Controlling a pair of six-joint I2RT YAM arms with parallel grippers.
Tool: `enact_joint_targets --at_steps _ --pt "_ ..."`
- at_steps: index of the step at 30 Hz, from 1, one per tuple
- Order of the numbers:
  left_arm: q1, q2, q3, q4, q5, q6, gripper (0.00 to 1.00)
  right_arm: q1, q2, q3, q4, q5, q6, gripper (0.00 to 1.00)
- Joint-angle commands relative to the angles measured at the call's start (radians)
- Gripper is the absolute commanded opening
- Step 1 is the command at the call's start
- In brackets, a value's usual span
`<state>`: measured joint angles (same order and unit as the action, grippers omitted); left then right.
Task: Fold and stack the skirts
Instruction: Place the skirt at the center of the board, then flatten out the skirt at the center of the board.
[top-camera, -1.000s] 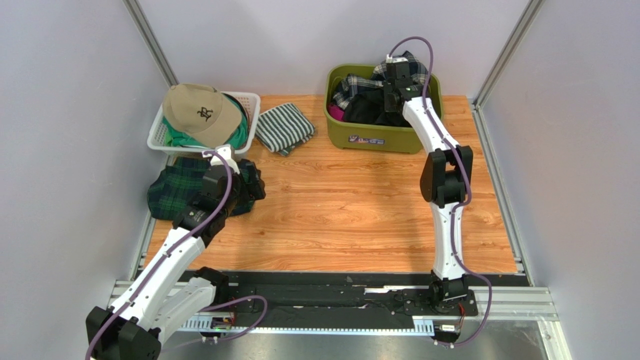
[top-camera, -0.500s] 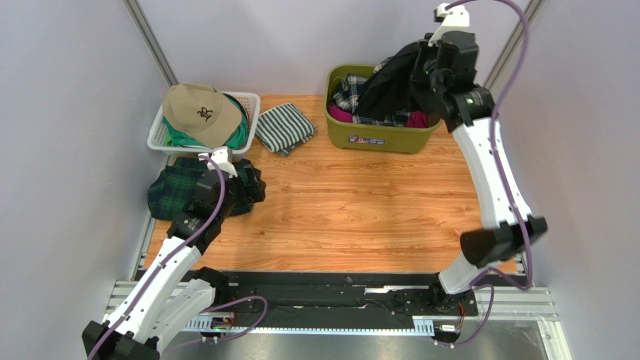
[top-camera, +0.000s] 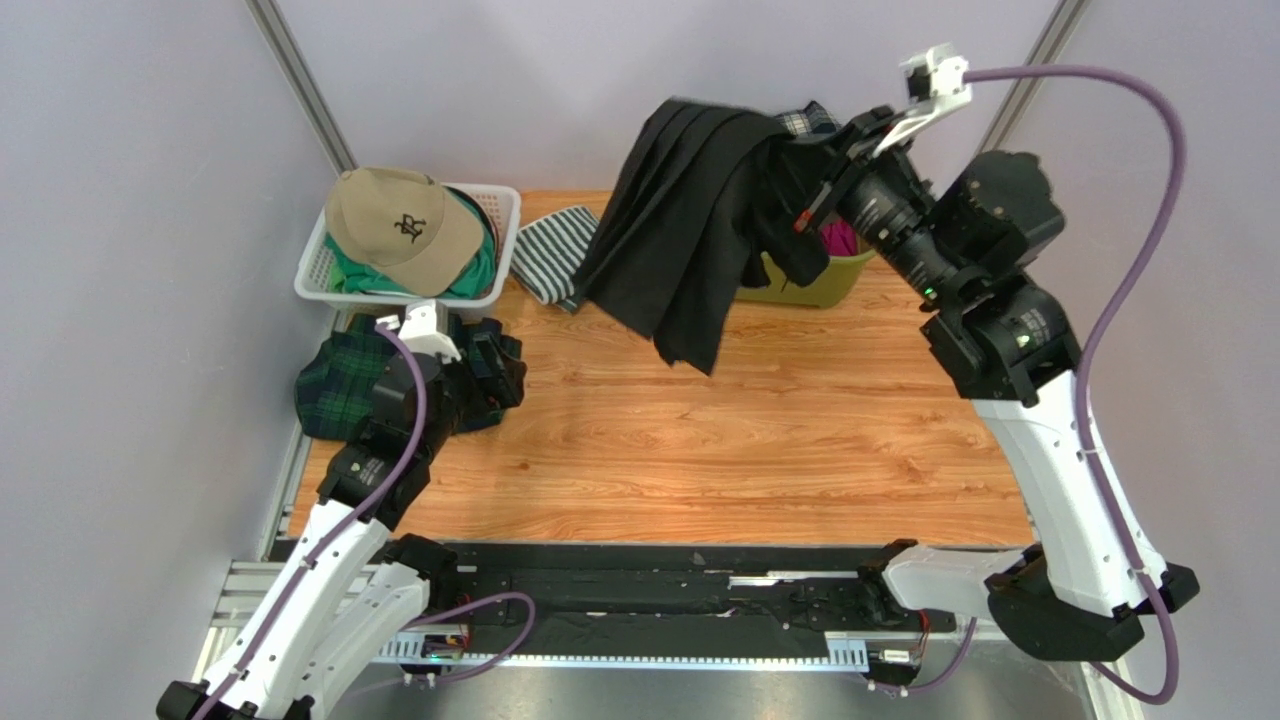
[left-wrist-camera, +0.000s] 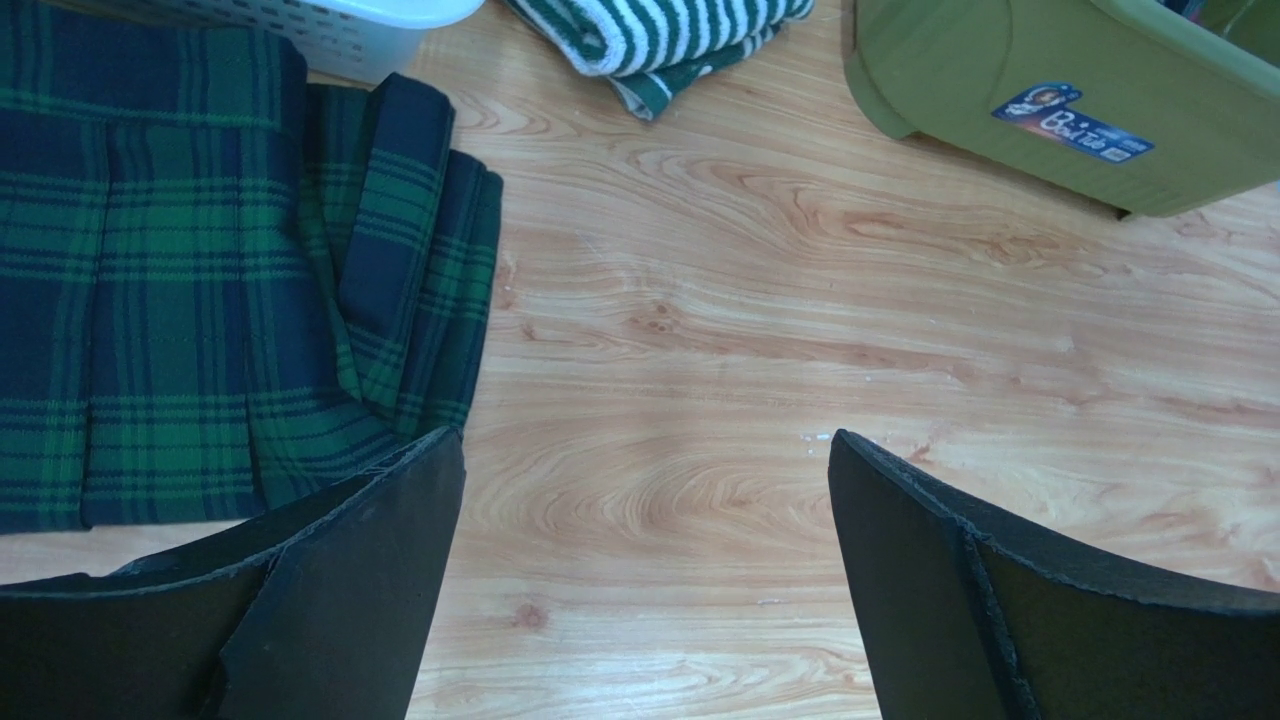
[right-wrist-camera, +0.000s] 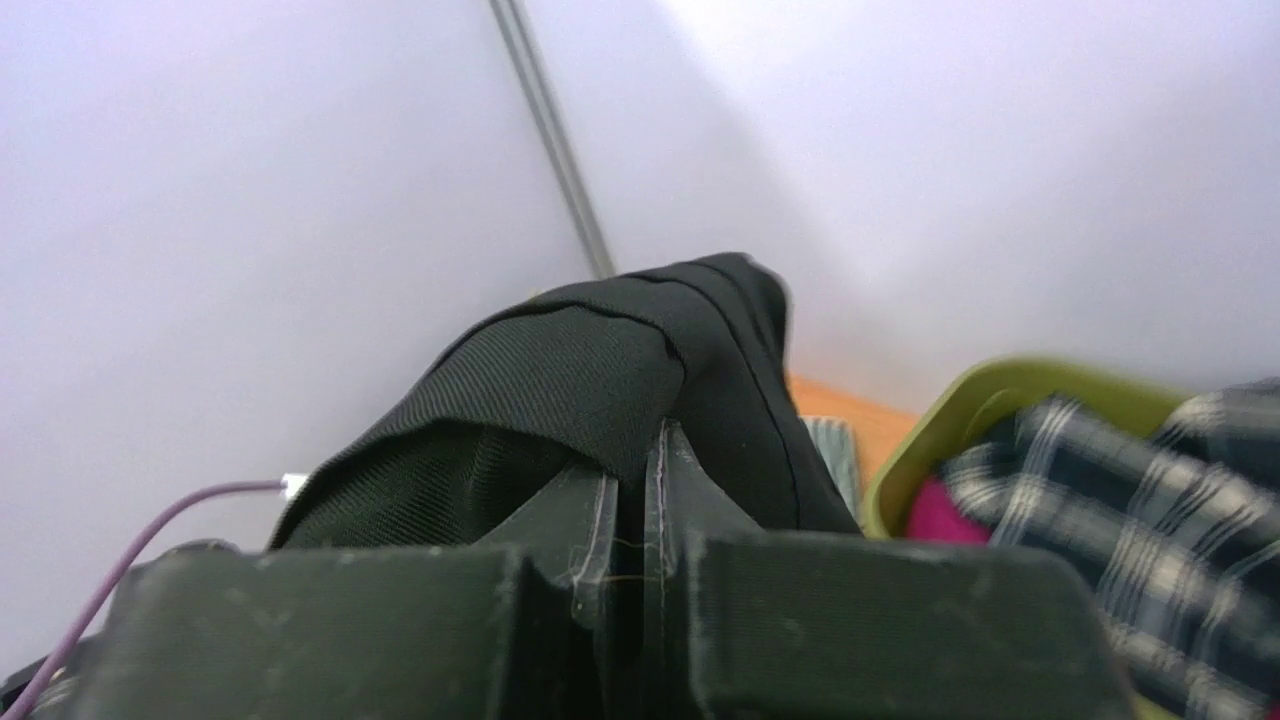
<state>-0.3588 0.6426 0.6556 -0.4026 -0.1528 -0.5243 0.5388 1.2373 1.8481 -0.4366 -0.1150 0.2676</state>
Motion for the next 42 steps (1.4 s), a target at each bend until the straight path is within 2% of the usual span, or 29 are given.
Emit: enact_joint_targets --at_steps 1,3,5,7,8,11,13,18,21,22,25,30,32,35,38,42 --pt "-0.003 -0.009 -0.005 -0.039 -0.042 -0.072 0.99 0.030 -0.070 -0.285 0.070 -0.003 0.143 0.00" --pt "-0.003 0.002 -0.004 -0.074 -0.070 -0.092 0.99 0.047 -0.099 -0.428 0.113 0.093 0.174 0.02" --pt "-0.003 0.012 -0.001 -0.097 -0.079 -0.115 0.99 0.049 -0.101 -0.590 0.064 0.197 0.199 0.08" --pt "-0.003 0.038 0.006 -0.108 -0.071 -0.134 0.99 0.049 -0.079 -0.667 -0.005 0.349 0.215 0.37" --pt "-0.005 0.048 0.012 -0.117 -0.062 -0.137 0.99 0.049 -0.050 -0.712 -0.096 0.415 0.232 0.61" --pt "-0.003 0.097 0.018 -0.107 -0.010 -0.143 0.99 0.049 0.002 -0.727 -0.280 0.607 0.291 0.81" --pt "-0.003 0.141 0.024 -0.107 0.043 -0.152 0.99 0.049 0.001 -0.745 -0.330 0.655 0.295 0.86" --pt "-0.005 0.241 0.022 -0.088 0.169 -0.175 0.99 -0.002 -0.077 -0.881 -0.317 0.647 0.334 0.92" --pt "-0.034 0.270 -0.011 -0.039 0.274 -0.195 0.99 -0.135 -0.104 -0.969 -0.237 0.508 0.350 0.91" --pt "-0.051 0.276 -0.022 -0.029 0.312 -0.197 0.99 -0.213 -0.105 -0.987 -0.208 0.359 0.349 0.91" --pt "-0.136 0.278 -0.051 -0.038 0.331 -0.216 0.98 -0.290 -0.105 -1.049 -0.043 0.142 0.358 0.89" --pt "-0.363 0.238 -0.119 -0.013 0.320 -0.301 0.96 -0.306 -0.030 -1.017 -0.017 0.129 0.390 0.89" --pt "-0.487 0.244 -0.128 0.047 0.274 -0.293 0.96 -0.310 0.005 -0.997 -0.008 0.130 0.401 0.89" --pt "-0.603 0.336 -0.079 0.079 0.207 -0.237 0.96 -0.318 0.049 -0.981 0.004 0.052 0.409 0.89" --pt "-0.666 0.451 0.018 0.082 0.156 -0.200 0.94 -0.324 0.086 -0.981 0.006 0.022 0.418 0.88" --pt "-0.687 0.606 0.119 0.065 0.066 -0.158 0.88 -0.333 0.114 -1.000 0.024 -0.017 0.450 0.86"
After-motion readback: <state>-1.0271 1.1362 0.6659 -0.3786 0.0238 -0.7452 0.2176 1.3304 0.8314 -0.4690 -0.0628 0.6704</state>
